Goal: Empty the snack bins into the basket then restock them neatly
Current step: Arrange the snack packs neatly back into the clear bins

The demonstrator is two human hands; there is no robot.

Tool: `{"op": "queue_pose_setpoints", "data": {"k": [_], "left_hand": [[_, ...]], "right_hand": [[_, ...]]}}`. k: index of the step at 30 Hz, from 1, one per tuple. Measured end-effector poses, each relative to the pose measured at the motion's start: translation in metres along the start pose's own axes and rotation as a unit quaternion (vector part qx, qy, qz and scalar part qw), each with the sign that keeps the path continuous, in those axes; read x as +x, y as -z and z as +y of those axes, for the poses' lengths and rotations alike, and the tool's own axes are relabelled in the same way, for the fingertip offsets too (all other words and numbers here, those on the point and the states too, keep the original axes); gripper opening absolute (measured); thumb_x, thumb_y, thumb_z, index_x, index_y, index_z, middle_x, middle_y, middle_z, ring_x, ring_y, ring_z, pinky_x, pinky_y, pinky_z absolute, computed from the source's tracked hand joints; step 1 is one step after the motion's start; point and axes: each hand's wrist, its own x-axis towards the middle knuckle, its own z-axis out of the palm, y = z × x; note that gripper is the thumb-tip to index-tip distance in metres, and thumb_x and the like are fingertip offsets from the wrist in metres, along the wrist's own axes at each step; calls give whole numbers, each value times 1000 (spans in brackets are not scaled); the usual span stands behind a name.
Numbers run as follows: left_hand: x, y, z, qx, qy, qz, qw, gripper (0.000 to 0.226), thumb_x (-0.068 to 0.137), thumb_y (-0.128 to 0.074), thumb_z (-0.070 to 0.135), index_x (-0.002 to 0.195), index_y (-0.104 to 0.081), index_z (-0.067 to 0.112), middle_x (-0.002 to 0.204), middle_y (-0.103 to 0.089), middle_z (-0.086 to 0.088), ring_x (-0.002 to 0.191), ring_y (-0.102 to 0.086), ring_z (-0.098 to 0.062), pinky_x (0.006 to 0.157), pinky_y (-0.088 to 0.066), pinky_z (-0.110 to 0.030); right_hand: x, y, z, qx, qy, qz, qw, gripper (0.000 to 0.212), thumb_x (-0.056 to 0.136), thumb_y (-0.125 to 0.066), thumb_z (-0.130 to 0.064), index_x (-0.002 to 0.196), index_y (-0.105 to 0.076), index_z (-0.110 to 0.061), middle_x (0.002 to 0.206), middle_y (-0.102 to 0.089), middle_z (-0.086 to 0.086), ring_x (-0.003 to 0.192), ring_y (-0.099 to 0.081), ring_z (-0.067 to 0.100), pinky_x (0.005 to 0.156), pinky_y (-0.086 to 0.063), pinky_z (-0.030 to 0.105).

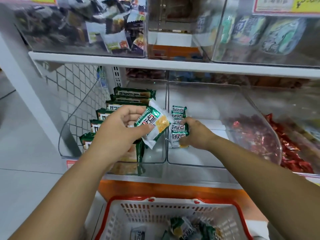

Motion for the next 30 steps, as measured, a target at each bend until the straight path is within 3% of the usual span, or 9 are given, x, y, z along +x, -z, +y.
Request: {"op": "queue_pose_setpoints", "data": {"k": [4,7,9,11,14,20,23,25,30], "left_hand": [[-5,-4,1,9,-10,-6,1000,29,83,-76,11,106,-69,26,100,-74,11,78,-65,6,60,-48,-9],[-10,-4,5,18,-17,2,1000,31,84,-75,14,110,-69,31,100,-72,17,62,-56,13,50,-40,-5],[-12,-5,7,38,-30,1,999,32,84,-76,19,111,-69,34,99,-71,19,60,-53,12,50,-39,-5],[-14,-9,10,45,-47,-7,998,33,84,-76,20,112,-70,34,100,-71,18,61,-53,12,54,-39,-4],[-14,-16,11,37,-60,-17,997,37,81,-78,21,115,-70,34,104,-70,20,74,-58,12,71,-46,-11],[-13,-29,-1,113,-79,-9,990,61,86,-73,29,141,-47,34,134,-54,18,107,-54,12,78,-49,-6],[-19,-35,-8,183,-75,-49,979,70,88,-69,37,149,-35,34,142,-49,15,107,-55,8,95,-51,-28],[-22,-37,-12,239,-75,-72,966,70,92,-64,38,152,-29,32,147,-46,13,117,-54,1,101,-47,-30],[-25,-39,-21,283,-92,-95,950,63,97,-54,40,153,-24,35,146,-45,17,113,-46,10,93,-38,-16]], "right_hand": [[-10,8,-1,-22,-24,-35,999,74,75,-78,-29,137,-38,-30,124,-54,9,96,-61,23,74,-49,27],[-35,31,-17,-85,-5,69,994,61,87,-65,-44,141,-42,-28,120,-61,7,107,-59,26,83,-44,30],[-55,47,-38,-1,32,154,988,39,94,-52,-47,127,-57,-27,108,-66,0,103,-60,19,80,-42,26],[-79,57,-61,158,80,115,977,29,95,-49,-44,116,-64,-30,104,-68,-9,96,-60,6,81,-43,21],[-107,53,-77,258,146,-4,955,17,92,-62,-24,105,-66,-33,91,-68,-9,81,-60,2,73,-49,16],[-86,66,-37,325,61,100,938,20,84,-71,-10,102,-62,-10,95,-70,22,79,-64,17,80,-49,32],[-71,59,-10,231,4,95,968,27,81,-72,-4,101,-55,-7,70,-64,12,65,-58,17,61,-43,27],[-64,41,-2,156,5,29,987,32,79,-73,-2,102,-54,-16,63,-61,9,60,-52,20,58,-39,29],[-42,10,0,-33,29,-19,999,35,75,-80,-15,92,-51,-26,100,-59,6,72,-56,22,74,-49,35]]}}
